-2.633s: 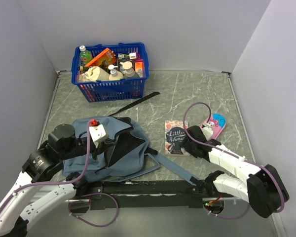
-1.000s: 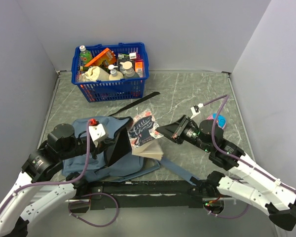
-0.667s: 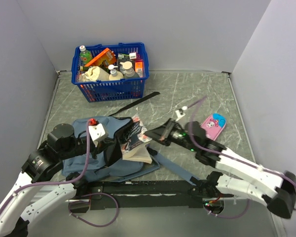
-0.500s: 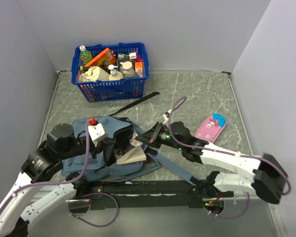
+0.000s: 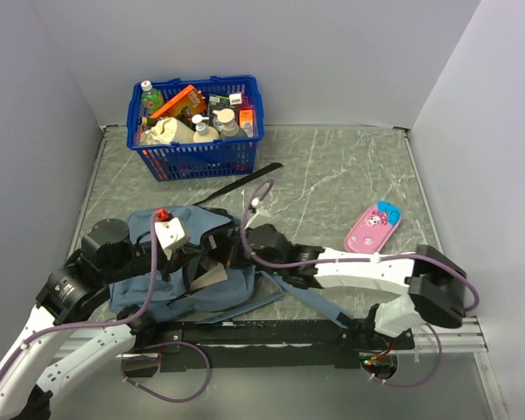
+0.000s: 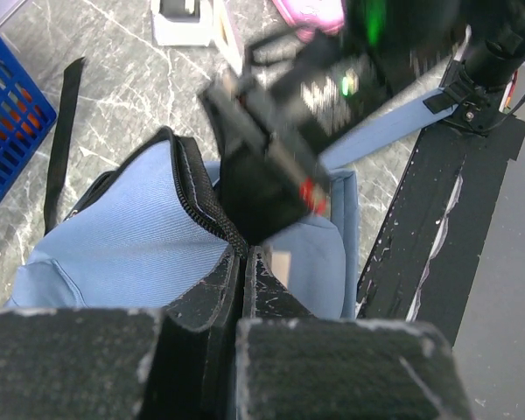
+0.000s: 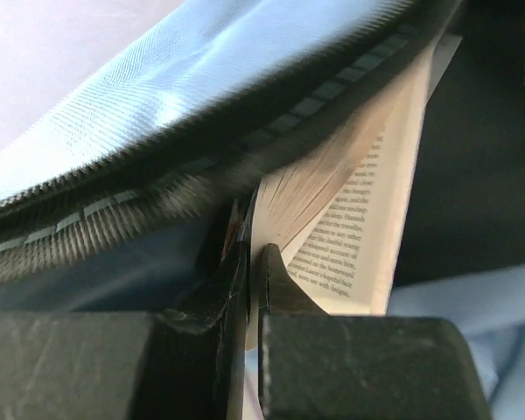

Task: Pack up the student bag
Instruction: Place the book in the student bag.

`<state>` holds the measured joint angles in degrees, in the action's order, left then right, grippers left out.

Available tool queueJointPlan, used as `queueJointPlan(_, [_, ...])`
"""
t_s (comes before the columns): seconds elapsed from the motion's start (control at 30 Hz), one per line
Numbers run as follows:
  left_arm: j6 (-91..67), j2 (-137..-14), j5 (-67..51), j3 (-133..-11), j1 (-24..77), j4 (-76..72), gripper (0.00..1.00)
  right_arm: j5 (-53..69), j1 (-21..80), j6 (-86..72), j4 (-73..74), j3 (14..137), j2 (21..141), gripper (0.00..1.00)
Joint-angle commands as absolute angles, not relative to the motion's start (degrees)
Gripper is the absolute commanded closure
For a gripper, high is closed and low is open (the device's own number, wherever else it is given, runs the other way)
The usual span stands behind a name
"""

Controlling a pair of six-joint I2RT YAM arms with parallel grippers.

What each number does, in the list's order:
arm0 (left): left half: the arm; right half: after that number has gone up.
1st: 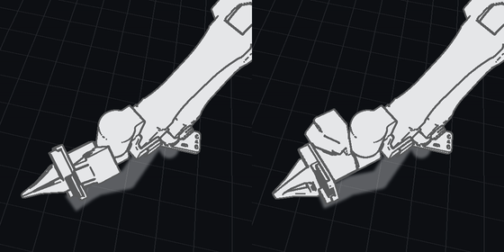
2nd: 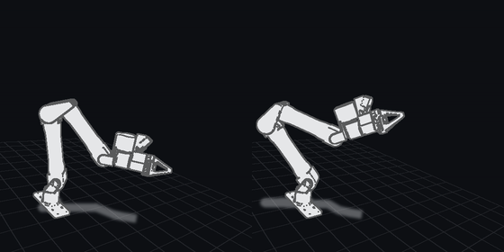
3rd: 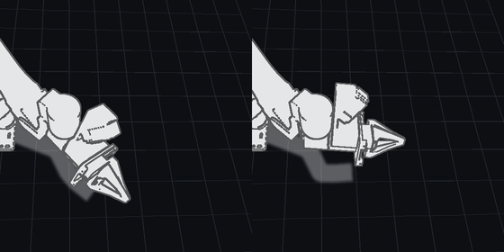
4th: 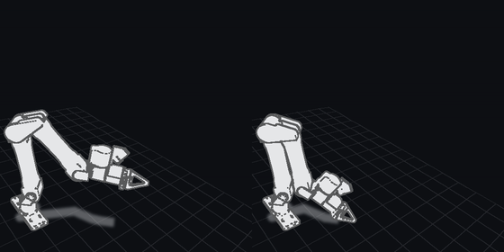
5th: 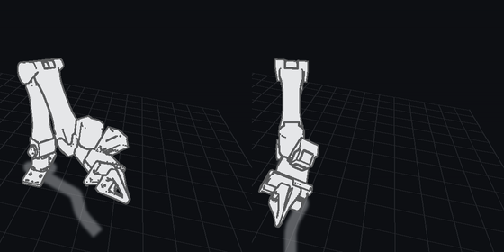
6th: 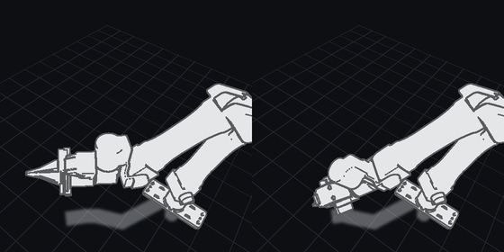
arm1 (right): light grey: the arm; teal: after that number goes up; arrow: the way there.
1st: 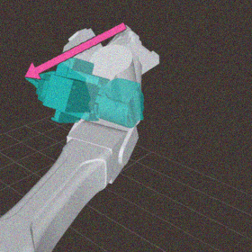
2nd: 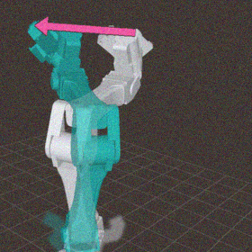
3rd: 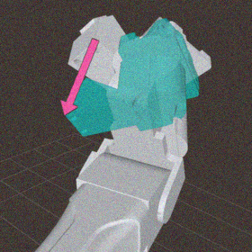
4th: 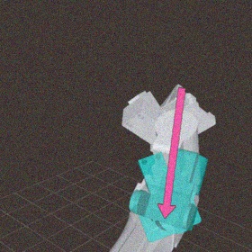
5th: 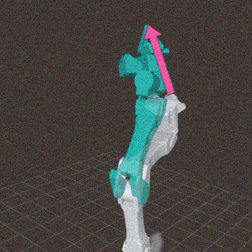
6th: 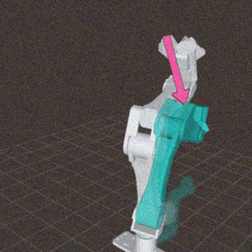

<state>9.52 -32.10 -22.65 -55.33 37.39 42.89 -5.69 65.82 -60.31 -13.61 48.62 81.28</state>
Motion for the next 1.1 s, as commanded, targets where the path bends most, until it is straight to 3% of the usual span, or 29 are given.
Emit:
queueJointPlan(0.0, [8.53,-31.99,-25.05,-59.06,36.91,37.35,0.99,-17.57,68.99,-57.65,-13.45,54.83,86.82,1.0])
queueJointPlan(0.17, [8.88,-32.17,-24.61,-60.29,36.83,38.32,0.99,-10.13,70.3,-57.13,-12.32,61.07,95.09,1.0])
queueJointPlan(0.2, [9.05,-32.08,-24.61,-60.47,36.83,38.41,0.99,-9.32,70.66,-56.52,-11.09,62.65,95.79,0.93])
queueJointPlan(0.23, [9.14,-32.08,-24.78,-60.47,36.74,38.58,0.99,-8.79,70.93,-56.34,-9.77,63.1,96.32,0.79])
queueJointPlan(0.27, [9.05,-32.08,-24.87,-60.38,36.74,38.58,0.99,-8.62,71.01,-57.38,-5.67,63.28,95.98,0.57])
queueJointPlan(0.4, [8.7,-31.73,-25.22,-59.68,36.74,38.06,0.99,-12.64,69.53,-59.41,-2.73,55.93,88.79,0.3])
queueJointPlan(0.47, [8.61,-31.47,-25.22,-59.33,36.74,38.06,0.99,-13.35,68.65,-60.03,-3.07,51.97,84.13,0.25])
queueJointPlan(0.53, [8.44,-31.29,-25.14,-58.89,36.74,37.79,0.99,-15.2,68.12,-60.12,-3.51,50.19,81.58,0.29])
queueJointPlan(0.63, [8.09,-31.29,-25.31,-59.15,36.65,37.53,0.99,-16.35,67.94,-60.12,-3.43,49.48,82.69,0.47])
queueJointPlan(0.67, [8.0,-31.46,-25.4,-59.15,36.65,37.53,0.99,-16.17,67.94,-61.07,-3.17,50.09,83.66,0.66])
queueJointPlan(0.8, [8.43,-31.64,-25.23,-59.85,36.65,38.23,0.99,-14.51,68.38,-59.6,-5.97,52.55,90.33,0.97])
queueJointPlan(1.0, [8.61,-31.64,-25.05,-59.94,36.56,38.32,0.99,-9.94,69.78,-57.04,-7.9,58.71,95.44,1.0])
queueJointPlan(1.07, [8.7,-31.64,-25.05,-59.59,36.56,37.97,0.99,-4.35,69.96,-56.0,-18.02,56.53,95.45,1.0])
